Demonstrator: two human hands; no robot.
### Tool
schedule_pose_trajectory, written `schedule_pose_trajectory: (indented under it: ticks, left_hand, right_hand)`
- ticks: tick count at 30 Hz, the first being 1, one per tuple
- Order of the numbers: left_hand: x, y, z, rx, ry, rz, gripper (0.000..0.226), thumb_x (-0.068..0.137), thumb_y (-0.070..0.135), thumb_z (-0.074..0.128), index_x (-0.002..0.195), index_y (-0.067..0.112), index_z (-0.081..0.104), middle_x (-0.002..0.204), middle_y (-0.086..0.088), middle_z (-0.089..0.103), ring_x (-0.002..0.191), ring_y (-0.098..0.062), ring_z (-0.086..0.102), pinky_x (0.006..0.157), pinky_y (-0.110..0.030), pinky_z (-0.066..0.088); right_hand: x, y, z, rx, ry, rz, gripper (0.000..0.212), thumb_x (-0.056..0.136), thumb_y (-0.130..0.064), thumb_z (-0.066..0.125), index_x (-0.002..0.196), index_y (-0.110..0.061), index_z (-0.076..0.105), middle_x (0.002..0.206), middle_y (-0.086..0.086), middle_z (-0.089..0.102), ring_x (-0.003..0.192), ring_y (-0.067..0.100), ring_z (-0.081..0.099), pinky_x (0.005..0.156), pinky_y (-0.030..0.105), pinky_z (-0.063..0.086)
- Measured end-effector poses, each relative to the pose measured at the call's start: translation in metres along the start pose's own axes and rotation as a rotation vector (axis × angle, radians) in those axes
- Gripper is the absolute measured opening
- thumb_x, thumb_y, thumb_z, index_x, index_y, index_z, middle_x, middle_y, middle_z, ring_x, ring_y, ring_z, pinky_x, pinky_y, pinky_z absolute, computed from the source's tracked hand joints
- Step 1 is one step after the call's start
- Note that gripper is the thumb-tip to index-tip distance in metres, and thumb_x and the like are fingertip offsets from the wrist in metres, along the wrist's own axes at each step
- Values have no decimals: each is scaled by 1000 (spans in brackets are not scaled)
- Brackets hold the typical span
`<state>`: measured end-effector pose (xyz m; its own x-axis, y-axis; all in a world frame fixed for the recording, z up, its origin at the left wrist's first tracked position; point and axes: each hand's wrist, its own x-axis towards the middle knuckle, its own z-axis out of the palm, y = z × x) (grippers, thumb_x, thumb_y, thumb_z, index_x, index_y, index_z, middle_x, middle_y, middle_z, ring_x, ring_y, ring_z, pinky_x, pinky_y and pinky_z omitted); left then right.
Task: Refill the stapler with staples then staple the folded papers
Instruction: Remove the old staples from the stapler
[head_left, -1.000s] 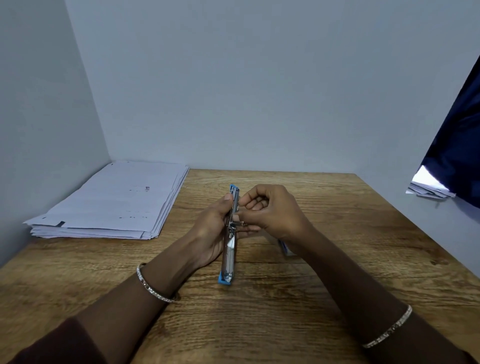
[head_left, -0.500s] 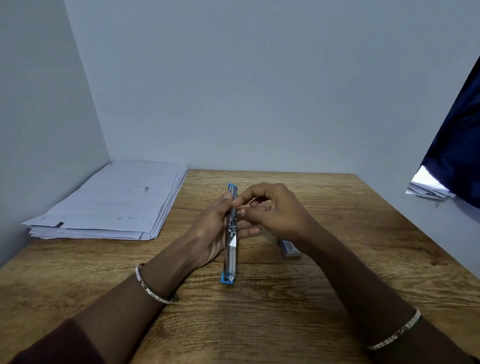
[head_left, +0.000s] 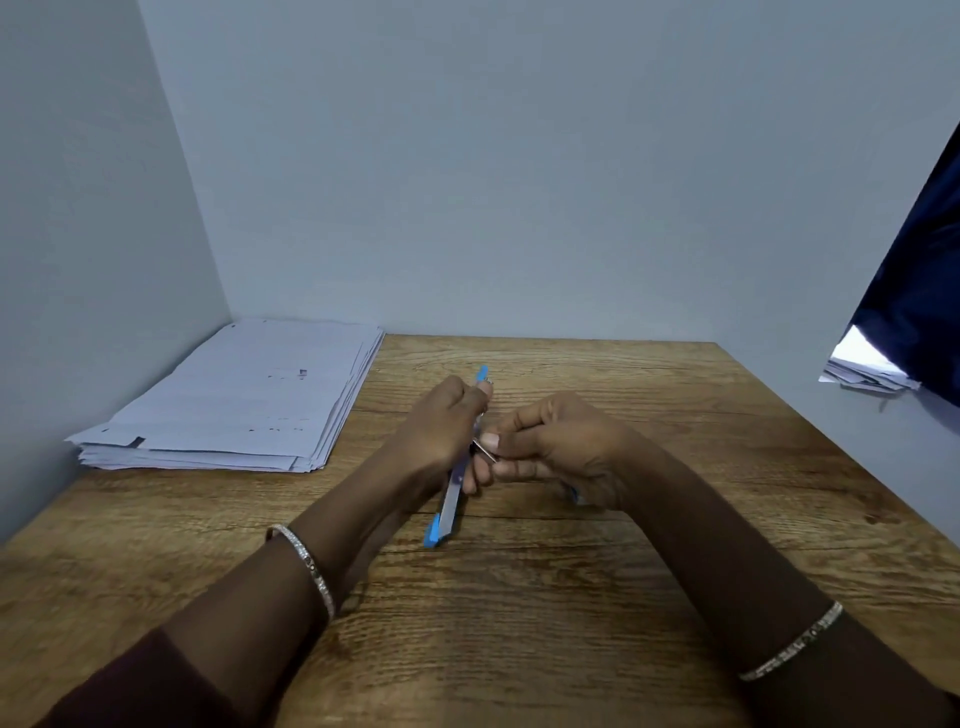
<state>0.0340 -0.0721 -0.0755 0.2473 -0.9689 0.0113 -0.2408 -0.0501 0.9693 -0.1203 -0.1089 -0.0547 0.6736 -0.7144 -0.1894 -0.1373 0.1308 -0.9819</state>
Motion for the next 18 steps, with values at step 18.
schedule_pose_trajectory:
  ticks: [18]
  left_hand:
    - [12, 54, -13, 741, -188, -34, 40, 107, 37, 37, 91, 3, 53, 65, -10, 61, 43, -17, 56, 35, -19, 41]
  right_hand:
    - [1, 2, 5, 433, -7, 199, 26, 99, 17, 37, 99, 14, 63, 106, 25, 64, 107, 34, 67, 75, 26, 61]
